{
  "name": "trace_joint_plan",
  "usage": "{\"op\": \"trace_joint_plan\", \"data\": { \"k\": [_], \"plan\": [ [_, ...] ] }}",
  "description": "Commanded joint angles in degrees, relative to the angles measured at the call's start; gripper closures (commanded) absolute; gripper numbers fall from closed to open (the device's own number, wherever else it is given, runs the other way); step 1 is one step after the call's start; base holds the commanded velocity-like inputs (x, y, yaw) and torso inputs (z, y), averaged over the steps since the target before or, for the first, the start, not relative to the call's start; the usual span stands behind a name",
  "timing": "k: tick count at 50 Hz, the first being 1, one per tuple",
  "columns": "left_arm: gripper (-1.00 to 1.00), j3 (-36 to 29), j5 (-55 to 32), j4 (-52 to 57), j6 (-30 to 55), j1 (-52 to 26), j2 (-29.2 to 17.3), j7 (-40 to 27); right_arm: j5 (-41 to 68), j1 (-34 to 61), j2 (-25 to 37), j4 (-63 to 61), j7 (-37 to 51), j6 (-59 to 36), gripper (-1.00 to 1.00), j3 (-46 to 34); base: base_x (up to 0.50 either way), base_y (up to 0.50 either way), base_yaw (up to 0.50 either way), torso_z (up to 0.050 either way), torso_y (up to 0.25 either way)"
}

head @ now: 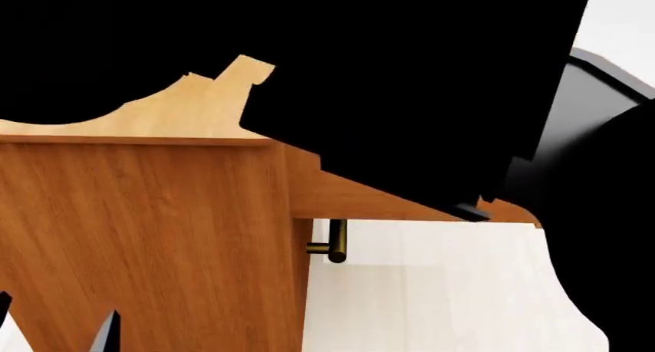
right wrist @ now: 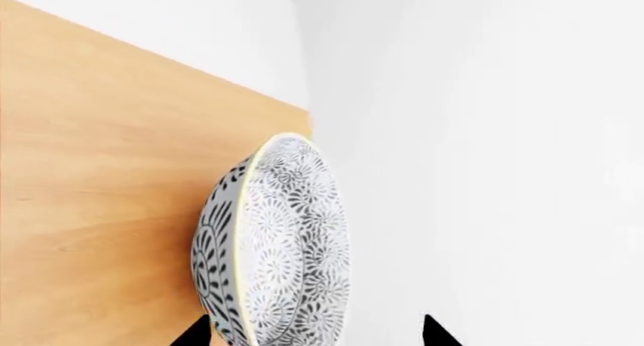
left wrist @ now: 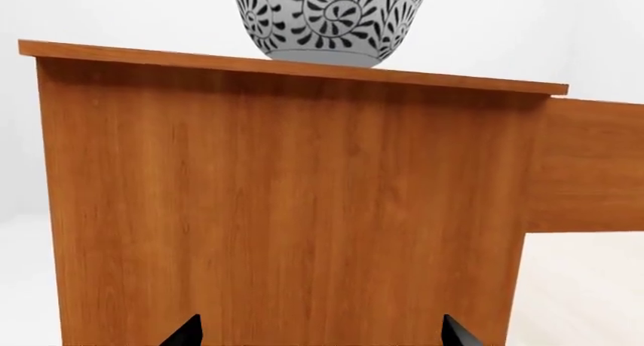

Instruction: Put the bowl on top of the cabinet.

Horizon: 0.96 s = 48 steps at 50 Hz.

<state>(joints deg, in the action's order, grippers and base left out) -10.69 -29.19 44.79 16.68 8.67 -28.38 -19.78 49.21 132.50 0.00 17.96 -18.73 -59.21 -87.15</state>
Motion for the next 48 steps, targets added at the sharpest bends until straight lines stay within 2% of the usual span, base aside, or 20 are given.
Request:
{"op": "trace_joint_plan", "data": {
  "k": [1,4,10,19,31,34,41,43,45,47,48],
  "plan": [
    [-1.0,-0.55,0.45,-0.35,0.07,-0.25,0.0,-0.2,-8.57,0.47,0.0,5.52,-4.64,-2.11,-1.0,-2.58,0.0,0.0,0.0,0.0,0.0],
    [-1.0,-0.68,0.34,-0.75,0.02,-0.49,0.05,-0.03,-10.47,-2.27,0.05,12.4,-2.16,-4.41,-1.0,-0.27,0.0,0.0,0.0,0.0,0.0],
    [-1.0,-1.87,1.05,-2.4,0.69,-1.67,0.63,-0.09,-10.02,-1.28,4.85,12.81,0.56,-8.22,-1.0,2.05,0.0,0.0,0.0,0.0,0.0],
    [-1.0,-2.29,1.45,-3.26,0.85,-2.19,0.74,-0.24,-10.68,1.77,9.5,8.65,3.04,-15.33,-1.0,4.76,0.0,0.0,0.0,0.0,0.0],
    [-1.0,-2.4,1.51,-3.83,0.77,-2.53,0.73,-0.39,-8.54,-1.47,20.13,-2.26,14.98,-28.37,-1.0,14.51,0.0,0.0,0.0,0.0,0.0],
    [-1.0,-2.75,1.77,-4.19,0.82,-2.72,0.85,-0.39,-5.55,-1.18,22.76,-4.81,18.73,-30.66,-1.0,15.83,0.0,0.0,0.0,0.0,0.0],
    [-1.0,-3.03,1.94,-4.3,0.76,-2.73,0.75,-0.38,8.49,2.38,27.44,-6.52,30.14,-30.71,-1.0,13.53,0.0,0.0,0.0,0.0,0.0],
    [-1.0,-2.88,1.8,-4.17,0.75,-2.71,0.67,-0.45,9.59,2.49,29.4,-7.26,31.33,-30.78,-1.0,13.12,0.0,0.0,0.0,0.0,0.0],
    [-1.0,-3.0,1.93,-4.47,0.59,-2.78,0.74,-0.38,-2.32,2.5,28.71,-6.1,19.94,-30.79,-1.0,13.34,0.0,0.0,0.0,0.0,0.0],
    [-1.0,-3.34,2.24,-4.73,0.36,-2.73,0.84,-0.24,14.87,2.5,34.2,-10.57,37.13,-30.79,-1.0,13.28,0.0,0.0,0.0,0.0,0.0],
    [-1.0,-3.61,2.44,-4.63,0.44,-2.73,0.85,-0.26,21.29,2.5,36.59,-12.05,42.48,-30.79,-1.0,13.52,0.0,0.0,0.0,0.0,0.0]
  ]
}}
